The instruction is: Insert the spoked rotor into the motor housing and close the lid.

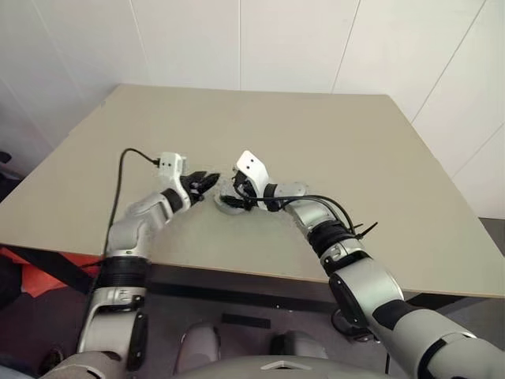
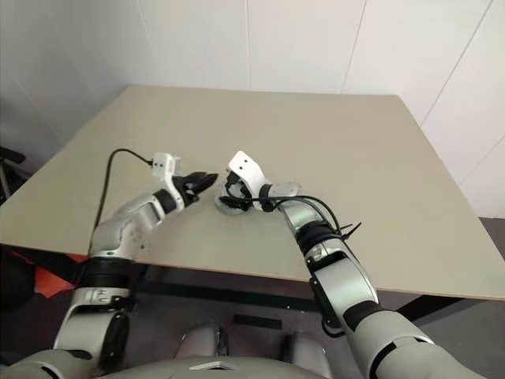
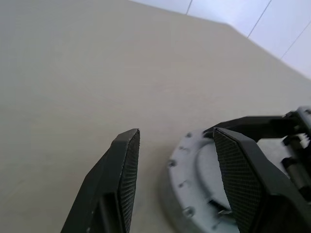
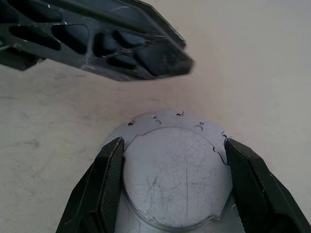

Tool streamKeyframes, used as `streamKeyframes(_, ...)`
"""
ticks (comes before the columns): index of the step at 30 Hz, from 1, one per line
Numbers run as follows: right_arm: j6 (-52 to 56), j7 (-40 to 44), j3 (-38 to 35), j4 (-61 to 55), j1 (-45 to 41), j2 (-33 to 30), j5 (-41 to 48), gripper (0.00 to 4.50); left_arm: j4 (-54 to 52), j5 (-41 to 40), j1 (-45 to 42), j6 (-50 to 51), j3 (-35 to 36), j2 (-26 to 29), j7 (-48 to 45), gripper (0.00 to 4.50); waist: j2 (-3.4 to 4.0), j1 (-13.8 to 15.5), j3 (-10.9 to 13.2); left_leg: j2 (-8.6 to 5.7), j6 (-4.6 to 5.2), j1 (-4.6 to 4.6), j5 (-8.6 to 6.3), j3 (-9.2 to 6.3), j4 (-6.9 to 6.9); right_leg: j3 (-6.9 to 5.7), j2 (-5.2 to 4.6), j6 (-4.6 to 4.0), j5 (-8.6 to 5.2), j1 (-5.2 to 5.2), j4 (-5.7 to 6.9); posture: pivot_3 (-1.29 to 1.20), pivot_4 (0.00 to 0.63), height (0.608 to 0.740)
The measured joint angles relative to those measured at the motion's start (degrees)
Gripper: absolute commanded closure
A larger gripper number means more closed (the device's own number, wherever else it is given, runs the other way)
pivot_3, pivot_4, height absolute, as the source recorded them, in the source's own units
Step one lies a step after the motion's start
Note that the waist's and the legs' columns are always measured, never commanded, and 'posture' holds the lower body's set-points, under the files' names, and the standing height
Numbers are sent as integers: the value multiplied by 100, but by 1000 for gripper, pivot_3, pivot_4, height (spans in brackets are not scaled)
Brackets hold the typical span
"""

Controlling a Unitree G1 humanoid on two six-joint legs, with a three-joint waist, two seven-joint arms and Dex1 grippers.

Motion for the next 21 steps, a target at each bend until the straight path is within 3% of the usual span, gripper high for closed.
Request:
streamKeyframes(6,-29,0,14,62,-35,24,0,1348,434,-480,-475,449,274,-371,272,4362,5,-3,-3,-1,-10,4,7,1,-20,1,2,0,0,-5,0,0,0,740)
streamKeyframes(7,-39,5,19,63,-36,26,0,1348,581,-520,-508,508,337,-362,305,4476,7,-2,-4,-1,-11,4,7,1,-23,0,2,0,0,-7,0,0,0,740)
streamKeyframes(12,-51,3,17,63,-37,20,0,1348,912,-556,-511,811,463,-227,413,4476,7,-7,-4,-1,-11,0,7,1,-24,0,2,0,0,-12,-1,0,0,740)
streamKeyframes(21,-108,-33,-8,76,-30,19,3,1348,600,-674,-372,1988,458,78,497,4476,11,-1,-5,-1,-11,5,7,1,-29,0,1,1,-1,-3,-22,0,0,740)
